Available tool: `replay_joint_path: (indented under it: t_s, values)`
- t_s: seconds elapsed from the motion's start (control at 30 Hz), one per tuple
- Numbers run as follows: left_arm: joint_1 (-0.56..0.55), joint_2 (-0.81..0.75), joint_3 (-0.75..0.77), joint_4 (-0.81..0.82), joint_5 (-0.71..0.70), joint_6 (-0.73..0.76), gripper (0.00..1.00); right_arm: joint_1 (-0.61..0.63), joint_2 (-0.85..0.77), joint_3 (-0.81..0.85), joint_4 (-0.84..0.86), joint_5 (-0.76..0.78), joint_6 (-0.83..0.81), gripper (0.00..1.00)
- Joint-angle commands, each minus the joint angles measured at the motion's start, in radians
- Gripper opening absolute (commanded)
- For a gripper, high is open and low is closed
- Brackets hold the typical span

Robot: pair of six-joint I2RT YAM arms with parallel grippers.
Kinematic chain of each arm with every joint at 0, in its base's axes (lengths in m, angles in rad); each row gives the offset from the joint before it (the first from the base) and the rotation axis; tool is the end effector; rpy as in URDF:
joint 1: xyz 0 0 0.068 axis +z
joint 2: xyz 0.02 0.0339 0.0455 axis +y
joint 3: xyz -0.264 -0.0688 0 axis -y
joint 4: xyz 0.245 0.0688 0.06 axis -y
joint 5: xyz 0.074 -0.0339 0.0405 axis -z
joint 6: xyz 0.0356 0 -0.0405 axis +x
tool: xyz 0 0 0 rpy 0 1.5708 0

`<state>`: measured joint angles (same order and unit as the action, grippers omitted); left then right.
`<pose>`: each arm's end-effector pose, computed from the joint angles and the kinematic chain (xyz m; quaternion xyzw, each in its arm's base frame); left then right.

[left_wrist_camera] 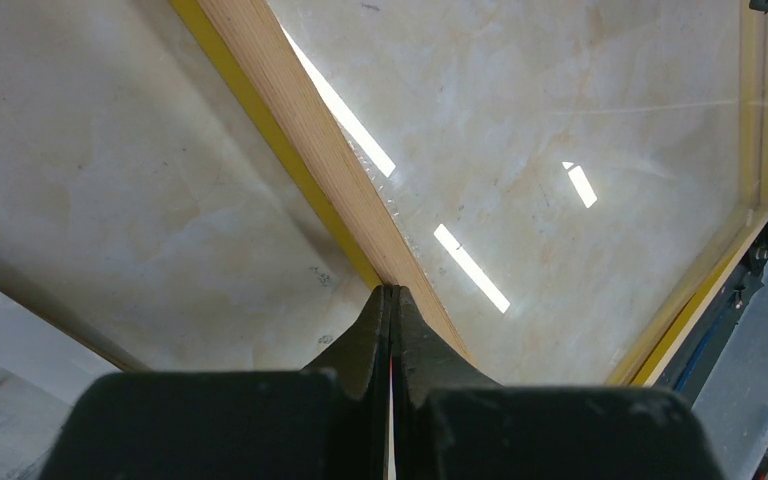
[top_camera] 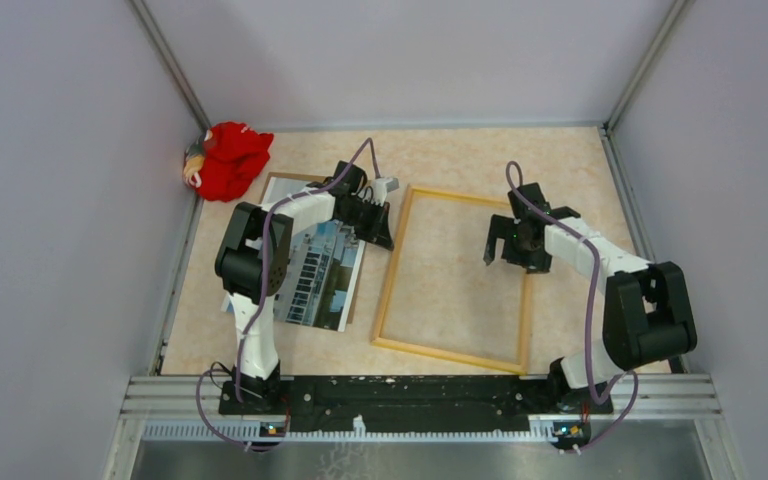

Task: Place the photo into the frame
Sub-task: Place the photo frame item in the photo frame.

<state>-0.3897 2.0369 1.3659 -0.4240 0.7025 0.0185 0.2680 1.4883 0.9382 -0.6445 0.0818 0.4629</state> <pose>0.3744 -0.1786 0.1541 0.2644 0.8771 -0.3695 0.1558 0.2695 0.0710 0.1978 0.1031 0.9761 0.0293 0.1888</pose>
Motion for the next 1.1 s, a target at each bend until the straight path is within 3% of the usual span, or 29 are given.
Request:
replay_joint_path:
  t_s: [0.0, 1.07]
  values:
    - [-0.016, 0.015, -0.047, -0.073, -0.049, 0.028, 0.00, 0.014, 0.010, 0.044, 0.015, -0.001, -0.015, 0.99]
    - [-0.014, 0.005, -0.042, -0.075, -0.060, 0.026, 0.00, 0.043, 0.104, 0.113, -0.002, 0.036, -0.055, 0.99]
